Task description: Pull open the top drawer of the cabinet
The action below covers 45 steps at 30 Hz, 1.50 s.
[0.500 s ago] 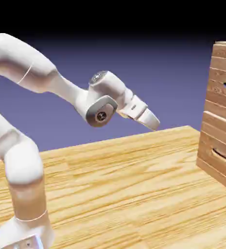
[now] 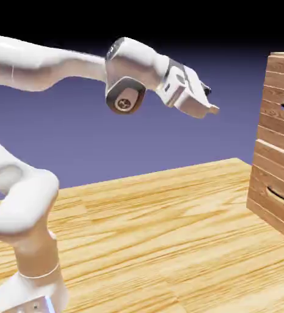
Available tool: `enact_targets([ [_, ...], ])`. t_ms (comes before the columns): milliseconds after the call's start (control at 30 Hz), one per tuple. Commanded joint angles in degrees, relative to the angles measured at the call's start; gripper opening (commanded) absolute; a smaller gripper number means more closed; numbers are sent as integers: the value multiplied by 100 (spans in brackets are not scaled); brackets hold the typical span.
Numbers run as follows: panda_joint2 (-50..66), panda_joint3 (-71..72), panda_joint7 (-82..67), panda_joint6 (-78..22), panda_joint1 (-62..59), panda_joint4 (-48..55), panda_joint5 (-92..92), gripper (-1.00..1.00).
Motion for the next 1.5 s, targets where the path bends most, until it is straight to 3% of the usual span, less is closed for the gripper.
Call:
enact_targets([
  [0, -56, 145, 7, -38, -198, 120, 250, 0],
  [1467, -2515, 6508, 330, -1696, -8909, 5378, 11213, 0],
])
